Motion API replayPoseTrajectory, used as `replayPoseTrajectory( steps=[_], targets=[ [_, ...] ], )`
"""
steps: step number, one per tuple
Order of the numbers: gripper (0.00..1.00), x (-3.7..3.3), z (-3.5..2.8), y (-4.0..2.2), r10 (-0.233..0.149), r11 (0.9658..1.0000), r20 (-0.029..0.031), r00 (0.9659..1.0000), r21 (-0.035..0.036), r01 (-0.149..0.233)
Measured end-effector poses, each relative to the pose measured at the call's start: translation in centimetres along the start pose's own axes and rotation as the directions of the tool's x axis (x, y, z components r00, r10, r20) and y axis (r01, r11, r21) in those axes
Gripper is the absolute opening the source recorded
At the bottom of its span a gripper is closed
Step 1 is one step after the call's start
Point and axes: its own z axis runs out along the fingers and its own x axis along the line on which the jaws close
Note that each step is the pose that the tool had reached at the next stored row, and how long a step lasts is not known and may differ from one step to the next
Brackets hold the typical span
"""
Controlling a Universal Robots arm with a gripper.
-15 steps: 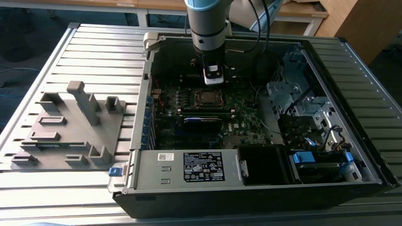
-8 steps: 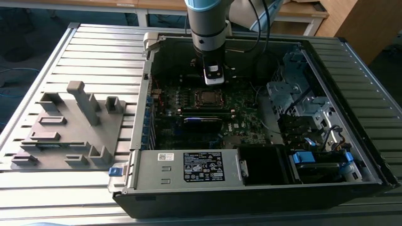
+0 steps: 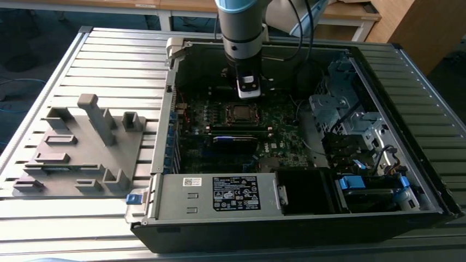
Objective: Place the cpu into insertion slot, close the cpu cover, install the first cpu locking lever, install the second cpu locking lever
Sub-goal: 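Install the first cpu locking lever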
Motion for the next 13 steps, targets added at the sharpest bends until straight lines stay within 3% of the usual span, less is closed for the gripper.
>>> replayPoseTrajectory(
  steps=[9, 13],
  targets=[
    [0.11, -0.08, 0.01, 0.03, -0.001, 1.0, 0.002, 1.0, 0.0042, 0.001],
    [0.11, -0.2, 0.01, -0.03, -0.002, 0.9999, 0.0055, 1.0, 0.0112, 0.002]
  ],
)
